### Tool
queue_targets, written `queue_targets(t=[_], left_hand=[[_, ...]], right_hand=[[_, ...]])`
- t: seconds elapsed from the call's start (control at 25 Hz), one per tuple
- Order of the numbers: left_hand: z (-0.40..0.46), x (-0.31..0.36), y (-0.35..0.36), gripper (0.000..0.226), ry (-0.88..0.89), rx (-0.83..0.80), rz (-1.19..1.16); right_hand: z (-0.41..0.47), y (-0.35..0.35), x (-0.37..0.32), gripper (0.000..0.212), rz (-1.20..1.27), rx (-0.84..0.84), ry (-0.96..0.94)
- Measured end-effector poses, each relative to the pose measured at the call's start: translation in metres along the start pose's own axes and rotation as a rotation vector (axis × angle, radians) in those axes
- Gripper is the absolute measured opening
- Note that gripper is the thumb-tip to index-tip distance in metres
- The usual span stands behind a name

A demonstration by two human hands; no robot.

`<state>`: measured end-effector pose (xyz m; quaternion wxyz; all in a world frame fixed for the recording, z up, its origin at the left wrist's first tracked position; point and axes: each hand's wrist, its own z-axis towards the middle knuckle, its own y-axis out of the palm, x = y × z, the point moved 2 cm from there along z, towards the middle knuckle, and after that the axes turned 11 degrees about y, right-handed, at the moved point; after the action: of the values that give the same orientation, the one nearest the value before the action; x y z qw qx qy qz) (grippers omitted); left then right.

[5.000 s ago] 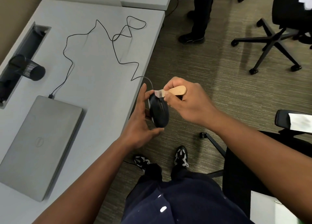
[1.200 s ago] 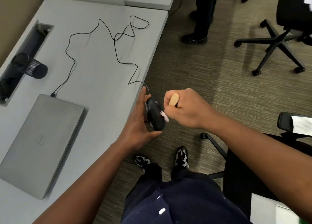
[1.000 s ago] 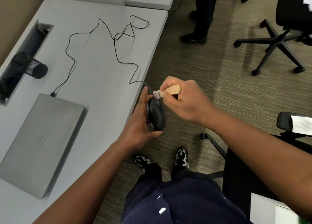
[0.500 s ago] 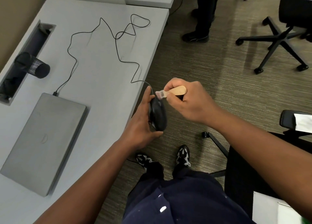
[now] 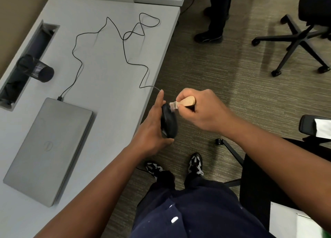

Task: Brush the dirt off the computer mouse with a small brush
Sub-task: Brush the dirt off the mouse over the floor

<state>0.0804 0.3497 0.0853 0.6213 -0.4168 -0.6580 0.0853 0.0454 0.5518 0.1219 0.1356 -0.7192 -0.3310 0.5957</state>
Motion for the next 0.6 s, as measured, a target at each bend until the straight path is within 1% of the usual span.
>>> queue_targets(t=[0.08, 0.2, 0.32, 0.44, 0.6], left_hand=[[0.0009, 0.0011, -0.0015, 0.158, 0.005, -0.008, 0.008], [0.0003, 0.0016, -0.0025, 0.158, -0.004, -0.032, 0.037], [0.0004, 0.0013, 0.0, 0.157, -0.002, -0.053, 0.047], [0.0023, 0.0011, 0.0002, 0.156, 0.009, -0.044, 0.015], [0.0021, 0.0007, 0.0003, 0.156, 0.007, -0.048, 0.04]], right_hand=[[-0.0001, 0.0019, -0.0008, 0.011, 0.005, -0.06, 0.005], [0.0001, 0.0028, 0.0007, 0.007, -0.075, -0.139, 0.021], [0.002, -0.0011, -0.0012, 0.006, -0.062, -0.104, 0.016], [0.0028, 0.0014, -0.0059, 0.011, -0.061, -0.082, -0.011], [0.0024, 0.0028, -0.0063, 0.007, -0.199, -0.216, 0.007]])
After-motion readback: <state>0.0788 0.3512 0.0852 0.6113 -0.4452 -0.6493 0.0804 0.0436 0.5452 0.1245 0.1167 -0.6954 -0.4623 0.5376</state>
